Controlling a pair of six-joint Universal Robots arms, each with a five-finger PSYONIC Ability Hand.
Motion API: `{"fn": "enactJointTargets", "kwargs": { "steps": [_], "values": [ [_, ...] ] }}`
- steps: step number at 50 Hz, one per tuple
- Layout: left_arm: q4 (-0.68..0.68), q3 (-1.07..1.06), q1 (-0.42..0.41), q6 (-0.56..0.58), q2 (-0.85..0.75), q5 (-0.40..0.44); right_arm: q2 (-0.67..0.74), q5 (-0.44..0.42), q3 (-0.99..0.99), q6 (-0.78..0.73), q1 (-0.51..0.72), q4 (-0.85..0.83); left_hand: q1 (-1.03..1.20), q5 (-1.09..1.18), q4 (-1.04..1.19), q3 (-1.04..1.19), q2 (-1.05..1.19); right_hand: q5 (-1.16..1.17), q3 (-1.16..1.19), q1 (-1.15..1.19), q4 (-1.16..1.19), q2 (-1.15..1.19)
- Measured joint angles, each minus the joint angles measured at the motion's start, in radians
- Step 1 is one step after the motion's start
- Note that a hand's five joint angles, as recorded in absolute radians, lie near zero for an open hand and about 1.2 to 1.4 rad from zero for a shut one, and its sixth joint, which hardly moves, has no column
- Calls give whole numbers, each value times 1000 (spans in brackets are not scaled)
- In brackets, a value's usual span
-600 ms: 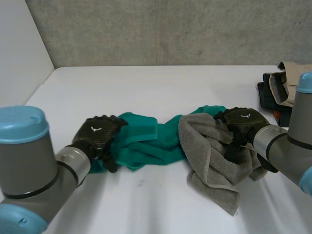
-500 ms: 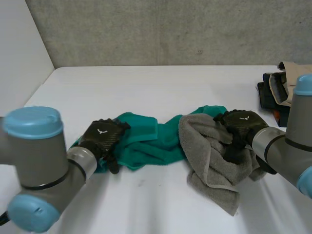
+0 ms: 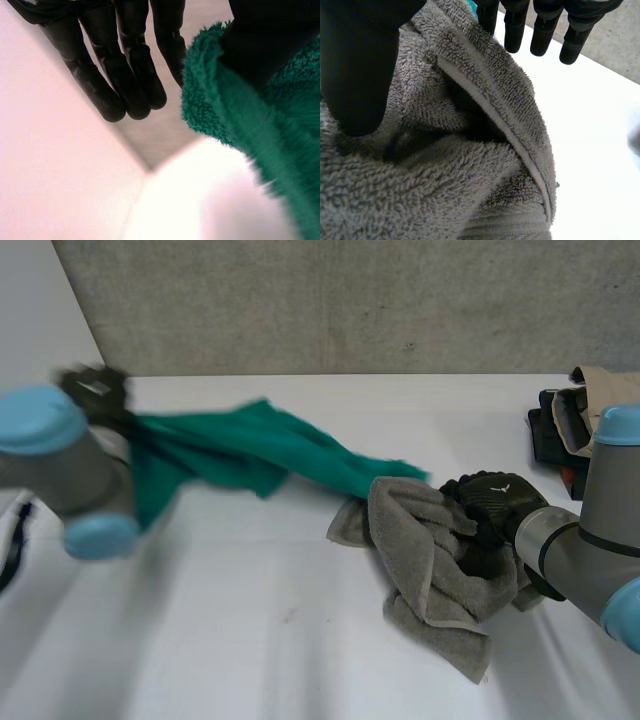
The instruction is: Fold the laundry.
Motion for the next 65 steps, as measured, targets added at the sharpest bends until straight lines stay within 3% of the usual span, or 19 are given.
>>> {"fn": "enactJointTargets", "kwargs": {
  "steps": [7,12,17,18,19,20,24,32,40,41,48,55,65],
  "values": [
    [-66,202,211,-49,32,-61,9,-1,-8,-18,5,-2,0,0,0,0,0,0,0,0,0,0],
    [-167,297,264,-81,10,-18,17,-1,-14,-22,15,-2,0,0,0,0,0,0,0,0,0,0],
    [-229,291,254,-98,-24,75,25,-1,-16,-22,22,-2,0,0,0,0,0,0,0,0,0,0],
    [-237,278,248,-100,-33,104,26,0,-16,-22,23,-2,-221,-168,-213,-226,-231,0,0,0,0,0],
    [-238,275,246,-101,-35,112,26,0,-16,-22,23,-2,-221,-168,-213,-226,-231,0,0,0,0,0],
    [-242,252,237,-103,-49,155,27,0,-16,-22,24,-2,-625,-521,-574,-561,-573,0,0,0,0,0],
    [-243,192,216,-104,-78,250,27,0,-16,-22,24,-2,-953,-882,-950,-931,-943,0,0,0,0,0],
    [-260,82,161,-102,-78,302,20,-4,-17,-25,25,0,-972,-910,-993,-972,-989,0,0,0,0,0],
    [-292,-47,27,-131,49,325,-7,-8,-22,-47,32,13,-972,-910,-993,-972,-989,0,0,0,0,0],
    [-301,-97,-64,-160,95,357,-25,-8,-22,-63,37,21,-972,-910,-993,-972,-989,0,0,0,0,0],
    [-328,-145,-320,-243,87,399,-72,-1,-17,-90,42,34,-972,-910,-993,-972,-989,-18,-9,-3,-5,-7],
    [-399,-75,-538,-329,-13,285,-104,8,-39,-145,-12,76,-972,-910,-993,-972,-989,-28,-44,-19,-44,-43],
    [-506,43,-716,-427,-83,76,-32,-52,-92,-266,-107,148,-972,-910,-993,-972,-989,32,21,19,14,22]
  ]
}}
